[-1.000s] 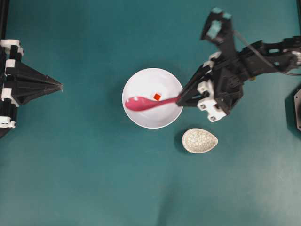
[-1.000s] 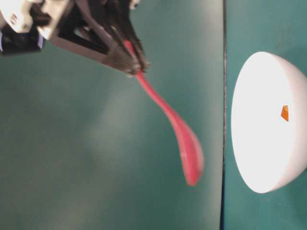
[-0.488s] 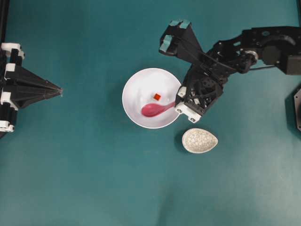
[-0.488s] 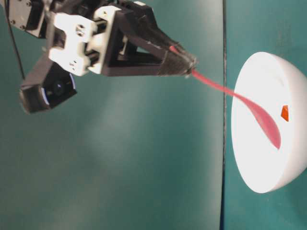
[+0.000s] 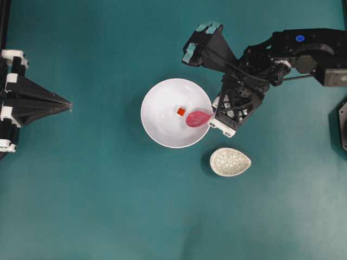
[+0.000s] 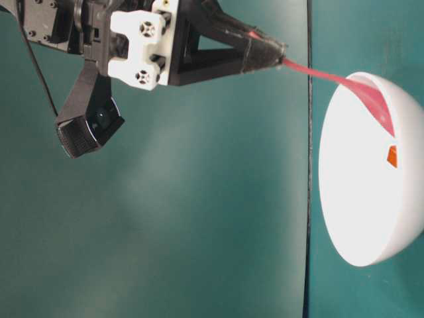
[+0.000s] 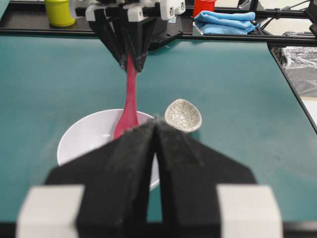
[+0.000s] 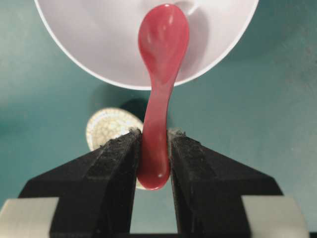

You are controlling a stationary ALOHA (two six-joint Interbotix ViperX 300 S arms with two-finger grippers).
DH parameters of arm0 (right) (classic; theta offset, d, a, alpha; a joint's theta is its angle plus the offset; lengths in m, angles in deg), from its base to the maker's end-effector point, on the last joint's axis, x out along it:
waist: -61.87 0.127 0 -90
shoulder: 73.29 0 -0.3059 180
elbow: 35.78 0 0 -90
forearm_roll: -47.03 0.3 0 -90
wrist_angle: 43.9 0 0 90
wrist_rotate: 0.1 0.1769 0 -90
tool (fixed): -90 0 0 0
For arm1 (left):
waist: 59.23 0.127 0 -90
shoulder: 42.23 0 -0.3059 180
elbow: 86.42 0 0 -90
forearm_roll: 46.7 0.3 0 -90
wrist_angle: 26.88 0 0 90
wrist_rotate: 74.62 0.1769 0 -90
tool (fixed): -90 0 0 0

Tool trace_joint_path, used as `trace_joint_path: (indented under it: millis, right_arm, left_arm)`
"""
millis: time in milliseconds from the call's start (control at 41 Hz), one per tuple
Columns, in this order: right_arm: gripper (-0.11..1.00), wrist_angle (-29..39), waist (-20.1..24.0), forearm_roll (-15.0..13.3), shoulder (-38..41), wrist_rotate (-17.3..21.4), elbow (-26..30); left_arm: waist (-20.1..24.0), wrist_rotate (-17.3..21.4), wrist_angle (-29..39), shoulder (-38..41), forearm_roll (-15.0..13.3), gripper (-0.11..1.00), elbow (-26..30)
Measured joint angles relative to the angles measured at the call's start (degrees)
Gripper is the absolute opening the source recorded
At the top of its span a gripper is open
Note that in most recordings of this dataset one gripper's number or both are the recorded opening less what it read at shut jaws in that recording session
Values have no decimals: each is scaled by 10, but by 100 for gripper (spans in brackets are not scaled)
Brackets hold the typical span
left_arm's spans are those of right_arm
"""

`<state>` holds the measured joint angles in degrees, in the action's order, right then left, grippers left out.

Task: Grip the spoon and scoop the red block from the bowl with right arm.
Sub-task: 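Lower the spoon bowl into the white bowl toward the red cube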

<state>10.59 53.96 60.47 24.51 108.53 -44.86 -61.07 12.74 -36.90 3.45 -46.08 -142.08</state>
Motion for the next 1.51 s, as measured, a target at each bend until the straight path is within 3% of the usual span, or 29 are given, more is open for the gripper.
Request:
trace_joint_path:
  millis: [561,1512]
  right_arm:
    - [25,-38,0,-31,36,-4,2]
    - [25,-71,15,-32,54,-11,19]
  left_arm:
    - [-1,7,-1,0,0,0,0]
    - [-1,10,-1,1,1,0,0]
